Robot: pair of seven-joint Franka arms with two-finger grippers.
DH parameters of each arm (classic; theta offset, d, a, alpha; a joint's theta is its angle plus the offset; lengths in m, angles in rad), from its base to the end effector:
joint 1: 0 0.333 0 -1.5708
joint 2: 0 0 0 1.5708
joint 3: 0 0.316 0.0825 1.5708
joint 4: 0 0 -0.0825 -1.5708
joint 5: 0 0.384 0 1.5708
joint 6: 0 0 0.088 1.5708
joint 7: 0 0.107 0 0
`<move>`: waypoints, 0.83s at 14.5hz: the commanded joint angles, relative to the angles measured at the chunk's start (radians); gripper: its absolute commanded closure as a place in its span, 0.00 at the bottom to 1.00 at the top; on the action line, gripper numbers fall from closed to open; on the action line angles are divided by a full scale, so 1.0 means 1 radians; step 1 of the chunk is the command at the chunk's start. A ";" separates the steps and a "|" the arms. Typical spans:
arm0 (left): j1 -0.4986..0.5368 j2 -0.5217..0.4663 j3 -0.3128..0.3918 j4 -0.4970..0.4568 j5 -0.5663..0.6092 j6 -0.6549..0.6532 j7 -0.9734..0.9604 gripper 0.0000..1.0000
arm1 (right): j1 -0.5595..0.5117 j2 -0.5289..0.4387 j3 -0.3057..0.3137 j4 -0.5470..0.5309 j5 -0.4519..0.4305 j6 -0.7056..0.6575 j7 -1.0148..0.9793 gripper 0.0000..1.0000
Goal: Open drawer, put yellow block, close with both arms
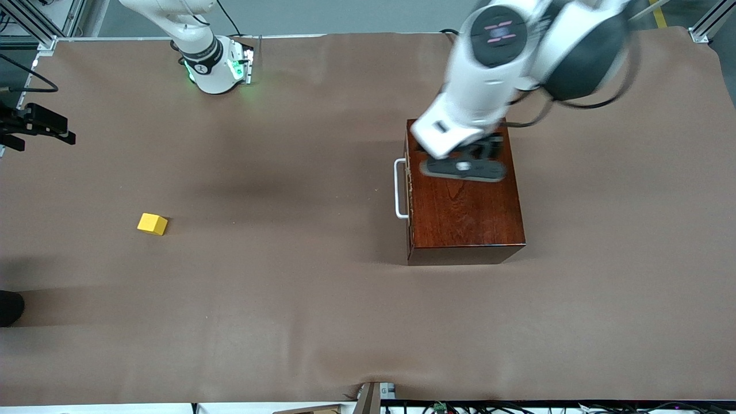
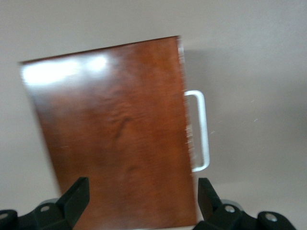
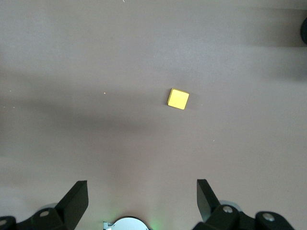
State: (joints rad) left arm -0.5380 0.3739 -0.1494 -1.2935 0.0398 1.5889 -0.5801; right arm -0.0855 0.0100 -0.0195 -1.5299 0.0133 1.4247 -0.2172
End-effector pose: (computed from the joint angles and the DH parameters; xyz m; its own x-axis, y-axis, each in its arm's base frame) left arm 0.5245 -0.4025 0.5306 0.9925 -0.0999 -0.0704 -0.1021 -0.9944 -0.0285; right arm 0.5392 -0.0552 0.6261 0.9874 0.1145 -0.1094 0.1110 -0.9931 -0.0376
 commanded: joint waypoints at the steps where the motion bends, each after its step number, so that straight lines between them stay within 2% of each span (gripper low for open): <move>1: -0.054 0.078 0.016 0.065 0.019 0.046 -0.131 0.00 | -0.016 0.019 0.012 0.037 -0.001 -0.013 0.001 0.00; 4: -0.117 0.153 0.014 0.117 0.019 0.098 -0.227 0.00 | -0.016 0.021 0.012 0.039 0.000 -0.013 0.006 0.00; 6: -0.160 0.187 0.040 0.122 0.019 0.130 -0.259 0.00 | -0.016 0.021 0.012 0.039 0.001 -0.015 0.006 0.00; 8: -0.250 0.230 0.126 0.122 0.019 0.149 -0.282 0.00 | -0.016 0.022 0.012 0.039 0.002 -0.013 0.006 0.00; 10: -0.359 0.253 0.244 0.120 0.017 0.149 -0.287 0.00 | -0.016 0.025 0.012 0.037 0.002 -0.010 0.007 0.00; 12: -0.440 0.305 0.316 0.117 0.019 0.148 -0.296 0.00 | -0.014 0.033 0.012 0.039 0.014 -0.009 0.009 0.00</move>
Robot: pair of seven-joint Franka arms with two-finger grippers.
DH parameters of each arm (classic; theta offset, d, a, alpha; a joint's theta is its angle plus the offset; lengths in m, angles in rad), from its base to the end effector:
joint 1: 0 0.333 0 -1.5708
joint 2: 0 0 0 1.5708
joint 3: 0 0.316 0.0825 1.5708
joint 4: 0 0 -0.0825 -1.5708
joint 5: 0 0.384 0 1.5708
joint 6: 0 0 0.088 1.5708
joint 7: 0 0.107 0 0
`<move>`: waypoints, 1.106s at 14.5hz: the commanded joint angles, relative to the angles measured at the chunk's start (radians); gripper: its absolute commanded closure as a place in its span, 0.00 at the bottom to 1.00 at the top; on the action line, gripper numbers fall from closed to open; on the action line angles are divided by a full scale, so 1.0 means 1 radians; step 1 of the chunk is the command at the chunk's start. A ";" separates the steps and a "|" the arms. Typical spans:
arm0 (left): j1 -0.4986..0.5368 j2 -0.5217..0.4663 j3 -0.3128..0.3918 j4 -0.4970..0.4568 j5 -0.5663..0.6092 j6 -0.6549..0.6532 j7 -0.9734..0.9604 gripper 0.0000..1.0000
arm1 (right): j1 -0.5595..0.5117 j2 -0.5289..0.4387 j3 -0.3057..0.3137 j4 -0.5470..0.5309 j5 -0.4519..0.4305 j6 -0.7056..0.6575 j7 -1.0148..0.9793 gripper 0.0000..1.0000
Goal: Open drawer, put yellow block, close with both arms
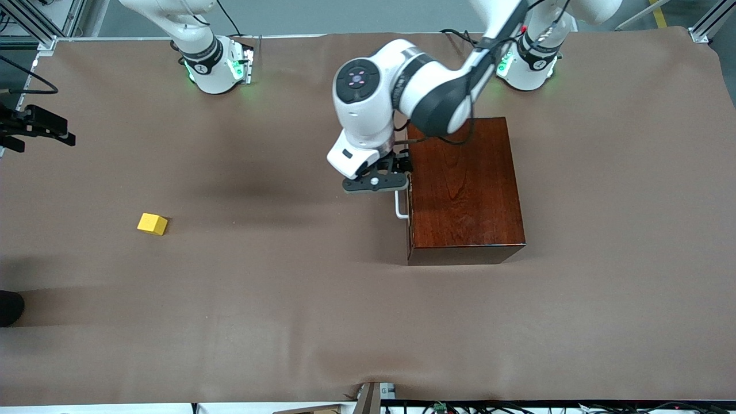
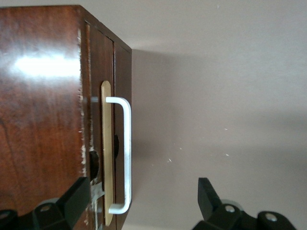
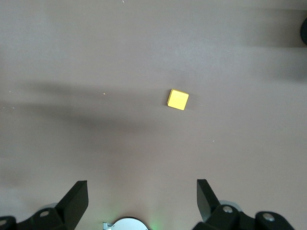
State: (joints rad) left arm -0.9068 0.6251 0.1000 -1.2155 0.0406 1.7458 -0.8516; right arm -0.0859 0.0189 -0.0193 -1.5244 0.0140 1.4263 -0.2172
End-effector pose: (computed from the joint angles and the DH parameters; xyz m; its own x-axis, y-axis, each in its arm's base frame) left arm 0.4887 -0.5305 0.4052 0.9997 0.0189 0.0123 0.0204 -0.9908 -0.1339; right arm 0.5421 -0.0555 0.6239 0.9872 0.1144 -0.1110 0.1107 -0.9931 -0.0385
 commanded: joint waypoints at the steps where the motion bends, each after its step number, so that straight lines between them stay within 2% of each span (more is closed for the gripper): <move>1: -0.093 0.076 0.087 0.040 0.018 -0.006 -0.052 0.00 | -0.014 0.029 0.013 0.033 0.014 -0.009 0.009 0.00; 9: -0.115 0.148 0.083 0.022 0.087 -0.002 -0.061 0.00 | -0.006 0.113 0.015 0.033 0.006 0.085 0.007 0.00; 11: -0.115 0.165 0.084 0.020 0.088 -0.002 -0.053 0.00 | -0.014 0.133 0.015 0.033 -0.002 0.092 0.004 0.00; 14: -0.115 0.172 0.080 0.017 0.150 -0.002 -0.034 0.00 | -0.044 0.173 0.013 0.032 0.017 0.101 -0.001 0.00; 16: -0.115 0.179 0.080 0.017 0.151 -0.002 -0.033 0.00 | -0.046 0.200 0.013 0.036 0.001 0.150 -0.004 0.00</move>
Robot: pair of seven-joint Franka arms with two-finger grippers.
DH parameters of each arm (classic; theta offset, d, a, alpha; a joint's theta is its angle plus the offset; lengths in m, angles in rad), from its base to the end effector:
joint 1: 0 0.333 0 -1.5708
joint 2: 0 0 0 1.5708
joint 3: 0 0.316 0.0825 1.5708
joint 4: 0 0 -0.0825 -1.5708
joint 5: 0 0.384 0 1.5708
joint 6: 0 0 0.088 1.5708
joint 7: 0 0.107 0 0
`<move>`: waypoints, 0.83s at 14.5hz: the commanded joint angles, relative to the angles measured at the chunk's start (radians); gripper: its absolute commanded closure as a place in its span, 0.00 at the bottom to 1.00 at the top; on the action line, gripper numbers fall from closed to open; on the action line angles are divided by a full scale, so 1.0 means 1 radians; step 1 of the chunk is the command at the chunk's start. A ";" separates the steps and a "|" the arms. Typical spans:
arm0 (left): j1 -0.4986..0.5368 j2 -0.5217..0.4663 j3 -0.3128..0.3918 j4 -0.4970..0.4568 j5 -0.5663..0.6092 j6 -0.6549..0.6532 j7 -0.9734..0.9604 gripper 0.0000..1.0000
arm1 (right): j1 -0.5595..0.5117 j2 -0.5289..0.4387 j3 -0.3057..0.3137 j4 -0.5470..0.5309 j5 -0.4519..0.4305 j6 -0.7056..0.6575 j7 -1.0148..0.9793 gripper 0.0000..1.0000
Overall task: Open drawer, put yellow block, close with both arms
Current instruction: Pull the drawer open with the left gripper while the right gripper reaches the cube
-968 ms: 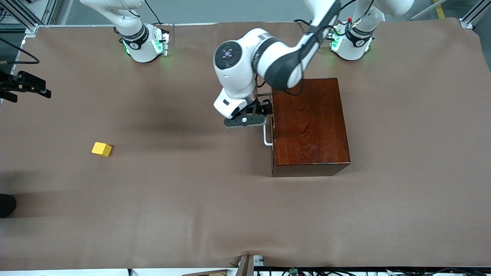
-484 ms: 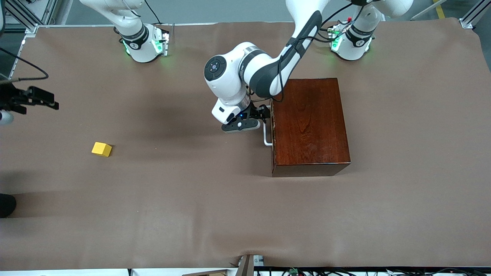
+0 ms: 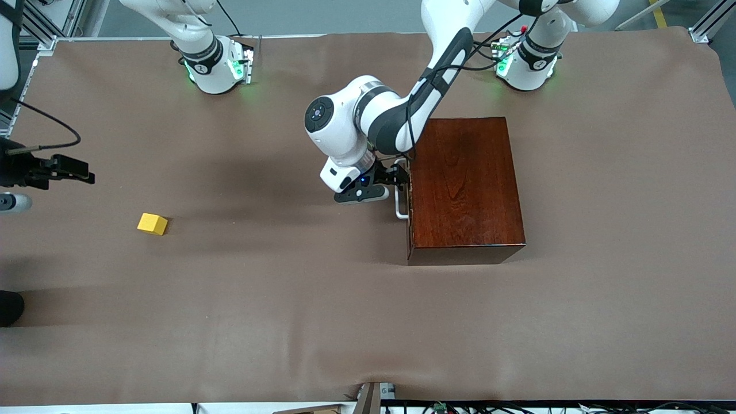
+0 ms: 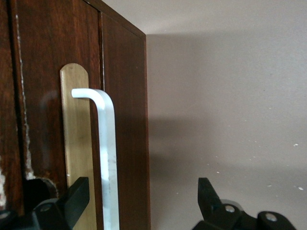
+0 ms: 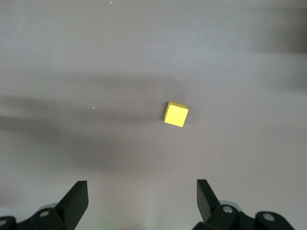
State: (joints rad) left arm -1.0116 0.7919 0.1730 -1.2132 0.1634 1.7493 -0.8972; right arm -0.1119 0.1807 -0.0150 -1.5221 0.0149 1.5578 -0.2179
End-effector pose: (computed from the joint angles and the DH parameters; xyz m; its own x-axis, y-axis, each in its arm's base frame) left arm 0.4718 -0.5506 0.2924 0.9979 -0.0363 0.0537 -0.0144 -0.9320 -0.3621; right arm 0.5965 -0.0738 0.5417 0.9861 0.0922 -0.1384 0.0870 -0.9953 -0.0430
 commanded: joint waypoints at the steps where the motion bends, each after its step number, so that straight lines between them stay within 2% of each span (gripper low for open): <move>1: -0.010 0.019 0.006 0.017 0.028 -0.004 0.012 0.00 | -0.026 0.054 0.009 0.040 0.007 0.022 0.000 0.00; 6: -0.010 0.032 0.003 0.024 0.013 0.050 -0.005 0.00 | -0.028 0.132 0.009 0.045 0.013 0.034 0.005 0.00; 12: -0.010 0.032 -0.023 0.026 -0.007 0.153 -0.150 0.00 | -0.028 0.200 0.009 0.039 0.017 0.128 0.008 0.00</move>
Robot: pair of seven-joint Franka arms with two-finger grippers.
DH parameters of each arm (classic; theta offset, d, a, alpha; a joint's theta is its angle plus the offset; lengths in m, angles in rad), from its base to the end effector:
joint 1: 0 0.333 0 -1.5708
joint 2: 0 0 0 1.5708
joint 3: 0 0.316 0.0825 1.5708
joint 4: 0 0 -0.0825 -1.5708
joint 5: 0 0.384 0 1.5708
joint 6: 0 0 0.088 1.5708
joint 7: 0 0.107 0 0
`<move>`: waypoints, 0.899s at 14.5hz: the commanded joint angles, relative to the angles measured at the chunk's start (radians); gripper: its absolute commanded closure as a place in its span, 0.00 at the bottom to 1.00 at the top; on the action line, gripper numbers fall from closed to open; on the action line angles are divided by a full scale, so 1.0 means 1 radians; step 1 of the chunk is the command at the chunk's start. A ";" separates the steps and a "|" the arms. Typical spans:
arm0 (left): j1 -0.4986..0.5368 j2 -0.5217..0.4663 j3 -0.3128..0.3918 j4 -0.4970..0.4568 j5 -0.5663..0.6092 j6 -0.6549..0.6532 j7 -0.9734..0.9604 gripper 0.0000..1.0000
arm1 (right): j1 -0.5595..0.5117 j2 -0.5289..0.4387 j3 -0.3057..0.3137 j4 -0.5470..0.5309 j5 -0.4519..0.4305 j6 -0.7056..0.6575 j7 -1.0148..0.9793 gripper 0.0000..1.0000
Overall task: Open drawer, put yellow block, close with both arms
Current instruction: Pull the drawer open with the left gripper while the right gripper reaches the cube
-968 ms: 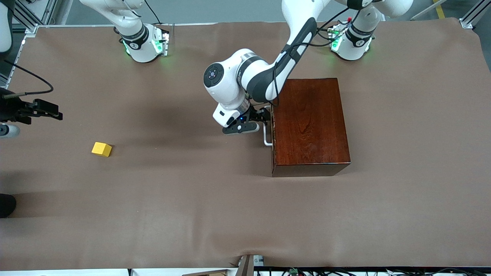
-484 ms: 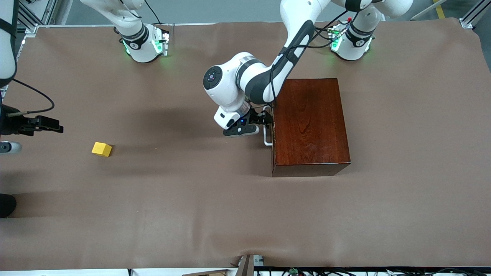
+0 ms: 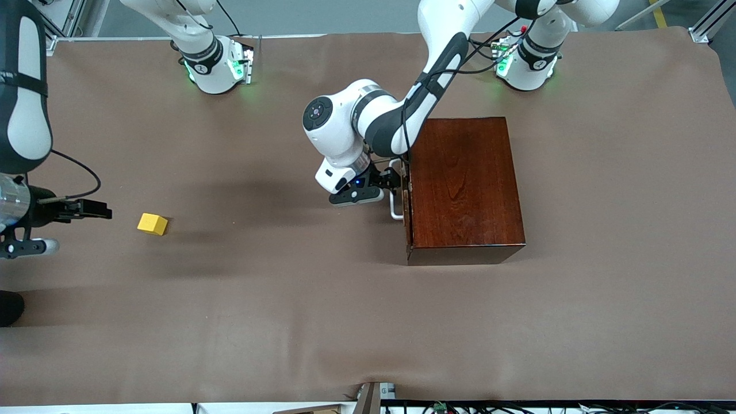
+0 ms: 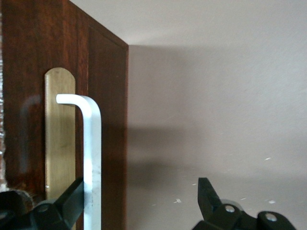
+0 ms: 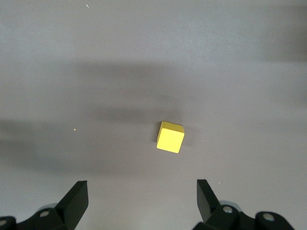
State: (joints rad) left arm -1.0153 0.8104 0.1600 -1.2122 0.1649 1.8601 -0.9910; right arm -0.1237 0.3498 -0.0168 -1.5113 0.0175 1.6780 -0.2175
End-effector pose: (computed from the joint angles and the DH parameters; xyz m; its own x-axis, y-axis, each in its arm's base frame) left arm 0.4703 -0.5685 0.2852 0.9915 0.0170 0.1289 0.0528 -0.9587 -0.2796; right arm 0.6385 -0.0872 0.4495 0.9815 0.0772 -0.1754 0.0694 -0.9963 -0.0500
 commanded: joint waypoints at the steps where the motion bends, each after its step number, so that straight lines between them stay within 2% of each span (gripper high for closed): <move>1: -0.006 0.013 -0.013 0.026 -0.011 0.059 -0.082 0.00 | -0.019 0.040 0.009 0.019 0.013 0.037 0.007 0.00; 4: -0.006 0.013 -0.028 0.030 -0.016 0.099 -0.161 0.00 | -0.031 0.078 0.009 0.010 0.012 0.075 0.006 0.00; 8: -0.008 0.015 -0.039 0.033 -0.018 0.140 -0.239 0.00 | -0.027 0.078 0.009 -0.095 0.010 0.198 0.007 0.00; 13: -0.012 0.021 -0.059 0.033 -0.018 0.195 -0.334 0.00 | -0.042 0.081 0.009 -0.181 0.013 0.253 0.056 0.00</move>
State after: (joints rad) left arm -1.0184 0.8105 0.1296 -1.2108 0.1632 2.0137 -1.2670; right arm -0.1500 0.4453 -0.0220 -1.6484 0.0179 1.9018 -0.2020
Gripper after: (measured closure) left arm 0.000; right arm 0.000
